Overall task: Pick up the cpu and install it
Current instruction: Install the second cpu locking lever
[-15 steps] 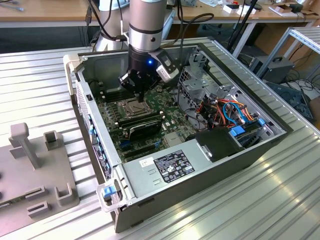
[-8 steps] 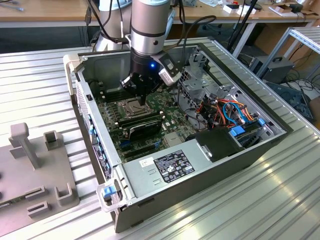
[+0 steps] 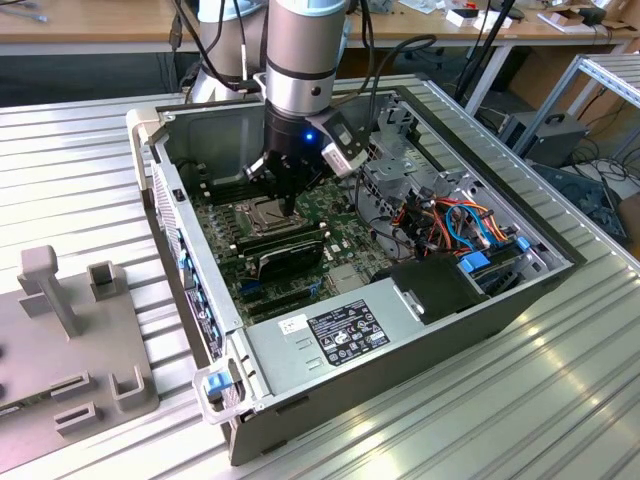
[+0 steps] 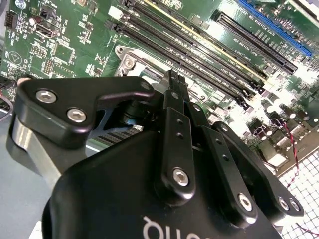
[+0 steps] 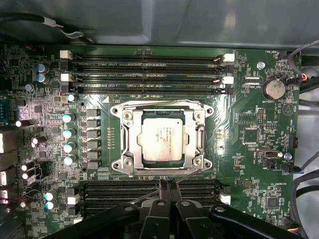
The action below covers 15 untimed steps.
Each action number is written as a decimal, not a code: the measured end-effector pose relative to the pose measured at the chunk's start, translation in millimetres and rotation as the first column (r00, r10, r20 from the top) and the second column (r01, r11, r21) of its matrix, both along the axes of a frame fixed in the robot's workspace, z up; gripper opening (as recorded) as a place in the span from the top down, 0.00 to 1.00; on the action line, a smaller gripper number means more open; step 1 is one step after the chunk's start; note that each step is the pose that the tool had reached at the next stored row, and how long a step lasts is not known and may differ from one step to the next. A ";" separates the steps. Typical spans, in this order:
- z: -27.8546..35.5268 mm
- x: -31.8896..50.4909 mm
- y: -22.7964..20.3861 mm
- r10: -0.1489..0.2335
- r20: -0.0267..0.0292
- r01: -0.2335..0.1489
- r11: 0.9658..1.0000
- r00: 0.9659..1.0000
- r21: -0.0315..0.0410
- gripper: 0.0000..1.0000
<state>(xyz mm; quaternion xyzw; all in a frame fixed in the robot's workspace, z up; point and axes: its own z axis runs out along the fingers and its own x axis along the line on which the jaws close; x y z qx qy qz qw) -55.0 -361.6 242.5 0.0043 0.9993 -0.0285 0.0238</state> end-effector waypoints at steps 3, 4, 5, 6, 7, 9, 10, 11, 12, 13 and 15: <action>0.0 0.0 -0.1 0.000 0.000 0.000 1.000 1.000 0.000 0.89; 0.1 0.0 -0.1 0.000 0.000 0.000 1.000 1.000 0.000 0.89; 0.0 0.0 -0.1 0.000 0.000 0.000 1.000 1.000 0.000 0.89; 0.0 0.0 -0.1 0.000 0.000 0.000 1.000 1.000 0.000 0.89; 0.0 0.0 -0.2 0.000 0.000 0.000 1.000 1.000 0.000 0.89; 0.0 -0.8 -0.2 0.000 0.000 0.000 1.000 1.000 0.000 0.89; 0.0 -1.3 -0.2 0.000 0.000 0.000 1.000 1.000 0.000 0.89; 0.0 -1.8 -0.2 0.000 0.000 0.000 1.000 1.000 0.000 0.89; 0.0 -2.4 -0.2 0.000 0.000 0.000 1.000 1.000 0.000 0.89; 0.0 -3.4 -0.2 0.000 0.000 0.000 1.000 1.000 0.000 0.89; 0.0 -5.0 -0.2 0.000 0.000 0.000 1.000 1.000 0.000 0.89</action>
